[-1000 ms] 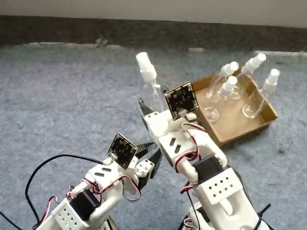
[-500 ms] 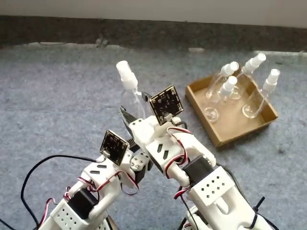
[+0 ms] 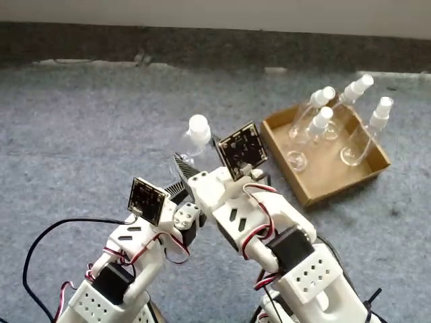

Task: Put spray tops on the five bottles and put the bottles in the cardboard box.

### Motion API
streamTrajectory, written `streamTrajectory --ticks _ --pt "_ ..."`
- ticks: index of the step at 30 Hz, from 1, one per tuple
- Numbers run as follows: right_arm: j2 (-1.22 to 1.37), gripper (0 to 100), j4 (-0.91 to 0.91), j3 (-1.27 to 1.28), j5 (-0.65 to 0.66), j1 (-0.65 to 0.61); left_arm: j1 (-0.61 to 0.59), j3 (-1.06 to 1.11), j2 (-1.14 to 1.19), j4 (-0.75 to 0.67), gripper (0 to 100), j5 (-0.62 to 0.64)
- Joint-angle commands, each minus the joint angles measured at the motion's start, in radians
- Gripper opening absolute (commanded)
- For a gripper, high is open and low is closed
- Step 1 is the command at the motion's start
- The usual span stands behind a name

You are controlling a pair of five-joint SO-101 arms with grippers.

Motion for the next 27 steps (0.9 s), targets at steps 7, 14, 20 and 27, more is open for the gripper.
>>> streamTrajectory --ticks 7,14,20,27 --pt "-0.073 8.2 0.077 -0.073 -0.006 0.229 -0.015 0.021 -0.008 0.046 1 0.002" --pt "-0.074 8.2 0.160 -0.076 0.137 0.527 -0.022 0.021 -0.010 0.058 1 0.002" --pt "-0.074 8.2 0.168 -0.076 0.169 0.700 -0.022 0.021 -0.008 0.058 1 0.002" --pt "-0.074 8.4 0.165 -0.068 0.170 0.843 -0.024 0.021 -0.008 0.060 1 0.002"
